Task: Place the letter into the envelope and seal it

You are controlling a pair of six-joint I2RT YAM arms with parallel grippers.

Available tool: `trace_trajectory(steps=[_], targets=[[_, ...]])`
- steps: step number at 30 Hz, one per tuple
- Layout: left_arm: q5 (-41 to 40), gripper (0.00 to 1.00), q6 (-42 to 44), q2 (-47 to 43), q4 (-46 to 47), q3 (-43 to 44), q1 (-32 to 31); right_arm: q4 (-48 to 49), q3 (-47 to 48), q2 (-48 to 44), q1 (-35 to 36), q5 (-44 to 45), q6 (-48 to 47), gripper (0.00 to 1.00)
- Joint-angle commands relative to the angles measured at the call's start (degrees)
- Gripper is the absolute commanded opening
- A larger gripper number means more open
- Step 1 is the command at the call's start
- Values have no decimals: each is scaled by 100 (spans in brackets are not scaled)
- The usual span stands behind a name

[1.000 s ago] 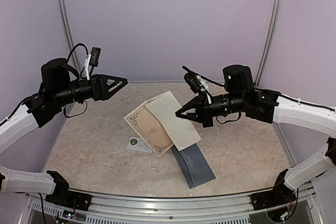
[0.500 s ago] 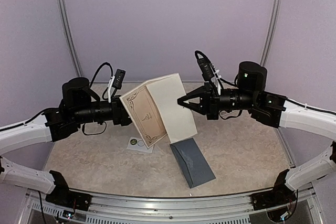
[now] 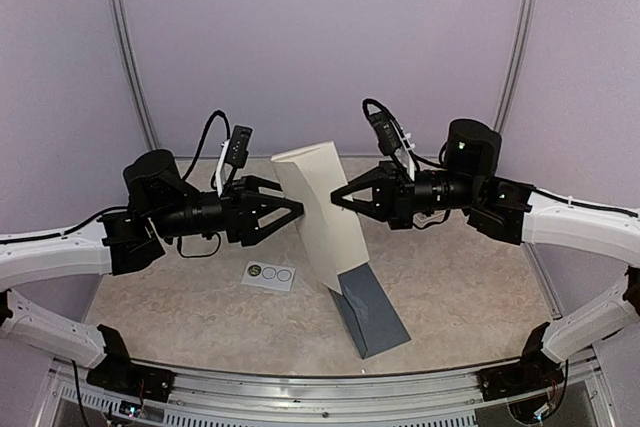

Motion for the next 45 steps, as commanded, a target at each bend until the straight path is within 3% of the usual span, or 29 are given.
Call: trace_trajectory(steps=[1, 5, 11, 15, 17, 21, 23, 27, 31, 33, 36, 38, 39, 40, 42, 43, 45], targets=[[-20, 86, -67, 246, 414, 120, -71, 308, 37, 80, 40, -651, 168, 0], [287, 72, -248, 422, 857, 134, -93, 288, 31, 119, 42, -735, 188, 0], [563, 28, -360, 509, 1011, 76, -138, 197, -42, -93, 40, -88, 165, 0], [514, 5, -371, 456, 965, 2, -138, 229, -156, -334, -27, 450, 228, 2], [440, 0, -367, 431, 961, -39, -138, 338, -271, -479, -89, 613, 313, 17], [92, 0, -363, 322, 990, -118, -138, 546, -627, -847, -292, 800, 506, 66], [-103, 0, -411, 259, 1113, -149, -138, 476, -759, -963, -319, 818, 459, 85], [-522, 0, -637, 135, 1673, -313, -133, 443, -1042, -954, -299, 706, 541, 99], [-733, 0, -736, 126, 1889, -346, -138, 617, -1238, -820, -110, 501, 684, 100], [-776, 0, -766, 170, 1903, -344, -138, 665, -1230, -744, 21, 423, 680, 97], [-722, 0, -868, 237, 1963, -348, -135, 694, -1155, -583, 124, 410, 670, 84], [-660, 0, -924, 291, 1986, -344, -138, 735, -1123, -486, 139, 426, 680, 66], [-641, 0, -951, 314, 2014, -348, -138, 747, -1100, -438, 136, 459, 688, 53], [-623, 1, -973, 333, 2025, -355, -138, 778, -1089, -389, 134, 482, 716, 31], [-617, 23, -1007, 354, 2026, -357, -138, 869, -1085, -324, 138, 529, 801, 0], [-614, 34, -1023, 361, 2033, -364, -137, 935, -1110, -312, 136, 589, 845, 0], [-621, 43, -1066, 366, 2071, -402, -142, 1114, -1201, -341, 136, 716, 939, 0]])
